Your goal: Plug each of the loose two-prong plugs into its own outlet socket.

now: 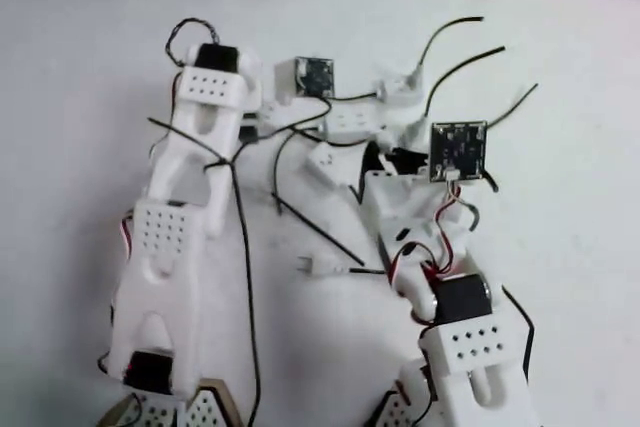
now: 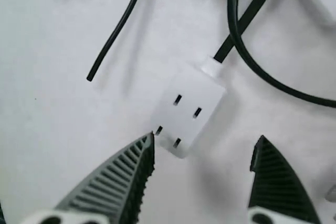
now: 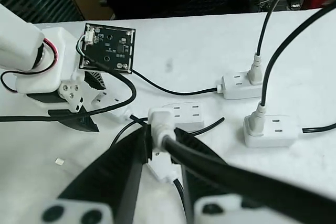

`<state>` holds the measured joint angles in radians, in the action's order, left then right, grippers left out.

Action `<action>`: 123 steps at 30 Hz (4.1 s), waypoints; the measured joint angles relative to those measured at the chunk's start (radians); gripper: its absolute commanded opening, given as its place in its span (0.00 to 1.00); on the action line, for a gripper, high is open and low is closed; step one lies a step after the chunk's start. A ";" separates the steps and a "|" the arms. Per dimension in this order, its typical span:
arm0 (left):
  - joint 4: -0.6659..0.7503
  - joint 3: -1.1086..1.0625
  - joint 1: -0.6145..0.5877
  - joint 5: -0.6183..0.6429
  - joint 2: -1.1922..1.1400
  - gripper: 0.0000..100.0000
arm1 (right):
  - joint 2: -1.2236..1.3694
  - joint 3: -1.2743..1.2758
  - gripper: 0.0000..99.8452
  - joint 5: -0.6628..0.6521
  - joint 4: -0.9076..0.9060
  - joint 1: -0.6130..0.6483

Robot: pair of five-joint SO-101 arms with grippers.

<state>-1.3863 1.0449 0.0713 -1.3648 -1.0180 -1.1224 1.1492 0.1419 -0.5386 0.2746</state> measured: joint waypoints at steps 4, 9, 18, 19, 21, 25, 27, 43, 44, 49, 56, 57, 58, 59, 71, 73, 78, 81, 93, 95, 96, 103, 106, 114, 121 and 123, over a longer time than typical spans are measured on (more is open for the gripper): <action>0.000 0.086 0.000 0.000 -0.075 0.29 | 0.000 0.000 0.02 0.000 0.000 0.000; 0.000 0.164 0.000 0.000 -0.149 0.29 | 0.000 0.000 0.02 0.000 0.000 0.000; 0.000 0.241 0.000 0.000 -0.218 0.29 | 0.000 0.000 0.02 0.000 0.000 0.000; 0.000 0.244 0.002 0.000 -0.224 0.29 | 0.000 0.000 0.02 0.000 0.000 0.000; 0.000 0.247 0.002 0.000 -0.229 0.29 | 0.000 0.000 0.02 0.000 0.000 0.000; 0.000 0.262 0.002 0.000 -0.250 0.29 | 0.000 0.000 0.02 0.000 0.000 0.000; -0.017 0.264 0.003 0.000 -0.250 0.29 | 0.000 0.000 0.02 0.000 0.000 0.000; -0.368 0.437 0.006 0.000 -0.258 0.29 | 0.000 0.000 0.02 0.000 0.000 0.008; -0.359 0.437 0.006 0.005 -0.259 0.29 | 0.000 0.000 0.02 0.000 0.000 0.008; -0.236 0.436 0.008 0.043 -0.264 0.29 | 0.000 0.000 0.02 0.000 0.000 0.008; -0.153 0.434 0.008 0.063 -0.265 0.29 | 0.000 0.000 0.02 0.000 0.000 0.008; -0.152 0.434 0.008 0.063 -0.269 0.29 | 0.000 0.000 0.02 0.000 0.000 0.008; -0.152 0.434 0.008 0.063 -0.276 0.29 | 0.000 0.000 0.02 0.000 0.000 0.008; -0.152 0.434 0.008 0.063 -0.293 0.29 | 0.000 0.000 0.02 0.000 0.000 0.008; -0.318 0.448 0.029 0.015 -0.311 0.02 | 0.000 0.000 0.02 0.000 0.000 0.008; -0.353 0.445 0.034 0.014 -0.304 0.03 | 0.000 0.000 0.02 0.000 0.000 0.008; -0.374 0.443 0.034 0.026 -0.296 0.02 | 0.000 0.000 0.02 0.000 0.000 0.008; -0.377 0.442 0.034 0.051 -0.288 0.02 | 0.000 0.000 0.02 0.000 0.000 0.008; -0.400 0.431 0.035 0.259 -0.091 0.02 | 0.000 0.000 0.02 0.000 0.000 0.008; -0.400 0.388 0.032 0.269 -0.043 0.02 | 0.000 0.000 0.02 0.000 0.000 0.008; -0.400 0.354 0.029 0.269 -0.012 0.02 | 0.000 0.000 0.02 0.000 0.000 0.008; -0.400 -0.103 0.028 0.269 0.311 0.02 | 0.000 0.000 0.02 0.000 0.000 0.008; -0.400 -0.322 0.028 0.269 0.479 0.02 | 0.000 0.000 0.02 0.000 0.000 0.008; -0.339 -0.824 0.028 0.316 0.806 0.02 | 0.000 0.000 0.02 0.000 0.000 0.008; -0.132 -1.226 0.028 0.431 0.964 0.02 | 0.000 0.000 0.02 0.000 -0.012 0.008; -0.066 -1.330 0.028 0.468 1.007 0.02 | 0.000 0.000 0.02 0.000 -0.012 0.008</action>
<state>-1.4523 -0.2854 0.0990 -0.8968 -0.0115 -1.1224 1.1492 0.1419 -0.5508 0.2823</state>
